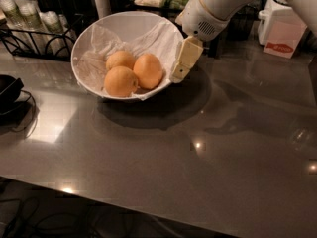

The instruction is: Pick orange from white bowl

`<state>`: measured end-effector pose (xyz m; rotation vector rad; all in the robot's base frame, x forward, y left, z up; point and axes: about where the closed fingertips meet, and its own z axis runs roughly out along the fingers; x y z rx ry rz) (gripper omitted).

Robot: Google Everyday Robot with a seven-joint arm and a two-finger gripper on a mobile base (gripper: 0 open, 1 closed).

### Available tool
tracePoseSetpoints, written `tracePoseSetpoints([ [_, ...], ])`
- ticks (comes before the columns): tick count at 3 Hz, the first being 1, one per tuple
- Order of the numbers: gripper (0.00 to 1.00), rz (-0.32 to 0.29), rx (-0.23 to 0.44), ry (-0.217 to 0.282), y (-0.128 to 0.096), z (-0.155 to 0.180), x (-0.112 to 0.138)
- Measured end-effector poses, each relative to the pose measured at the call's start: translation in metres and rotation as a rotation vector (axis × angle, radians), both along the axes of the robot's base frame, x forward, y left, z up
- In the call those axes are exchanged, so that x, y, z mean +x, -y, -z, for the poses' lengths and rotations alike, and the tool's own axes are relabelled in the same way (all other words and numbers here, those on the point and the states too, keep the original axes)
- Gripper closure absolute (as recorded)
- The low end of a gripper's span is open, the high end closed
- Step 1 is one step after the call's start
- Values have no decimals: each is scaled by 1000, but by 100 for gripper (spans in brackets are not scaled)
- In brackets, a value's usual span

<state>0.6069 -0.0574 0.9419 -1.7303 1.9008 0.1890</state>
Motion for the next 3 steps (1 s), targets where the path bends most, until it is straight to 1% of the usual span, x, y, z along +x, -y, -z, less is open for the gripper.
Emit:
tracePoseSetpoints([
  [1, 0, 0, 1, 0, 0, 0, 0],
  [2, 0, -4, 50, -6, -10, 7, 8],
  [3, 1, -37, 86, -15, -27, 12, 17],
])
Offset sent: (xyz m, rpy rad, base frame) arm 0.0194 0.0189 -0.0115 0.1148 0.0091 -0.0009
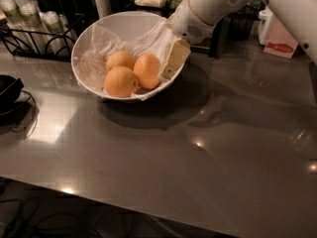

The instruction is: Pick orange from white bowl

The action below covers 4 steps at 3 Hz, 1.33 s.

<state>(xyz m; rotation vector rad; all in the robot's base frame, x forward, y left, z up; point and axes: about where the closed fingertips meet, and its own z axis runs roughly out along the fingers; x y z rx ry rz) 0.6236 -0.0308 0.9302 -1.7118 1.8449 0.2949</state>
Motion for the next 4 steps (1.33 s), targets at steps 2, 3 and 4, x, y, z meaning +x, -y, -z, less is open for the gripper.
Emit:
tracePoseSetpoints([
  [2, 8, -48, 39, -3, -18, 4, 9],
  [3, 4, -48, 39, -3, -18, 4, 9],
  [4, 12, -50, 44, -22, -21, 13, 13],
])
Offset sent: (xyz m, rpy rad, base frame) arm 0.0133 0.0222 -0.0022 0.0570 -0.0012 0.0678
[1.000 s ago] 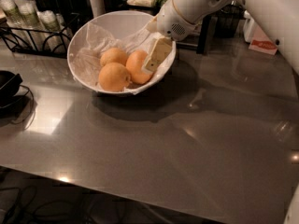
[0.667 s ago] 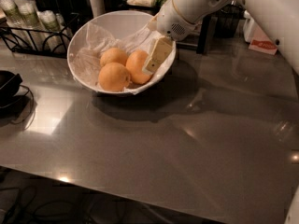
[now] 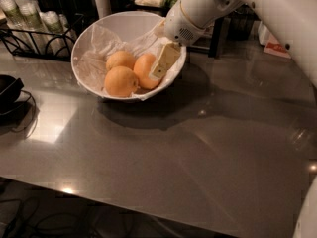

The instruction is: Pick orange from white bowl

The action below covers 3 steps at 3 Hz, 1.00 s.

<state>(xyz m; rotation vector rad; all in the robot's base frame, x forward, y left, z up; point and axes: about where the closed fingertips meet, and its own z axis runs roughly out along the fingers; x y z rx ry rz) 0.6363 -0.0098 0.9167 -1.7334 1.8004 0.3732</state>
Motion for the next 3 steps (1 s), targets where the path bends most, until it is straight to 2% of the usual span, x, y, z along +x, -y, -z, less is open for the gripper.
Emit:
tracePoseSetpoints([
  [3, 14, -10, -28, -55, -11, 33, 10],
])
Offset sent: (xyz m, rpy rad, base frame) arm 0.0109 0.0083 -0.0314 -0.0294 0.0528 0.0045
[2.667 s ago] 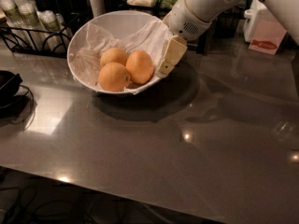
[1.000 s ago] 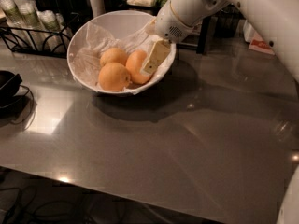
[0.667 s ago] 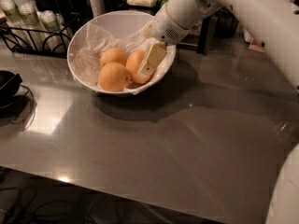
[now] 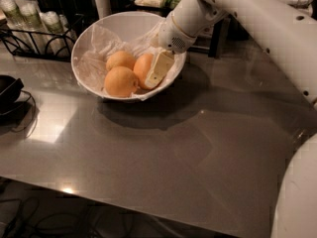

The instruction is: Pick orange from white bowl

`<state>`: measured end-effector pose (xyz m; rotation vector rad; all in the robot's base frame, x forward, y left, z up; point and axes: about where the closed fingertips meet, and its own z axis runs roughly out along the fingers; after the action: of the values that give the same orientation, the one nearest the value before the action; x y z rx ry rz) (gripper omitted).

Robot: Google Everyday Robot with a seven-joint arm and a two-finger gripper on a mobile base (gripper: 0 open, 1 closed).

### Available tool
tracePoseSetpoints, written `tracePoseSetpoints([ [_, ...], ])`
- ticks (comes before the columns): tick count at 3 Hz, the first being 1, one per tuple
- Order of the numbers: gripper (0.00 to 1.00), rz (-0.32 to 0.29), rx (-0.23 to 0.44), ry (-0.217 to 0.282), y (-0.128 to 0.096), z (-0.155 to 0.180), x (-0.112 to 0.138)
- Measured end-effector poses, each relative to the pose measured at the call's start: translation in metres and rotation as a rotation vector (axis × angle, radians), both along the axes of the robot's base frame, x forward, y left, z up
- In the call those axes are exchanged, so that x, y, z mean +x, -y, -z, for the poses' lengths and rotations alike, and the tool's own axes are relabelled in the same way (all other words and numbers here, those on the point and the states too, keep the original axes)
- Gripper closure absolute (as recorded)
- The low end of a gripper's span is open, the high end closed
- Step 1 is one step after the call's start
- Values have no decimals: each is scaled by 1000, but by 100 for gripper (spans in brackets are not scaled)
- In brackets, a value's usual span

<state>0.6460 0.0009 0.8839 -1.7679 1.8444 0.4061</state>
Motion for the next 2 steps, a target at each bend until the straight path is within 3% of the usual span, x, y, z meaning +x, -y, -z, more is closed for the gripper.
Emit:
tracePoseSetpoints([
  [2, 15, -16, -43, -22, -5, 23, 5],
])
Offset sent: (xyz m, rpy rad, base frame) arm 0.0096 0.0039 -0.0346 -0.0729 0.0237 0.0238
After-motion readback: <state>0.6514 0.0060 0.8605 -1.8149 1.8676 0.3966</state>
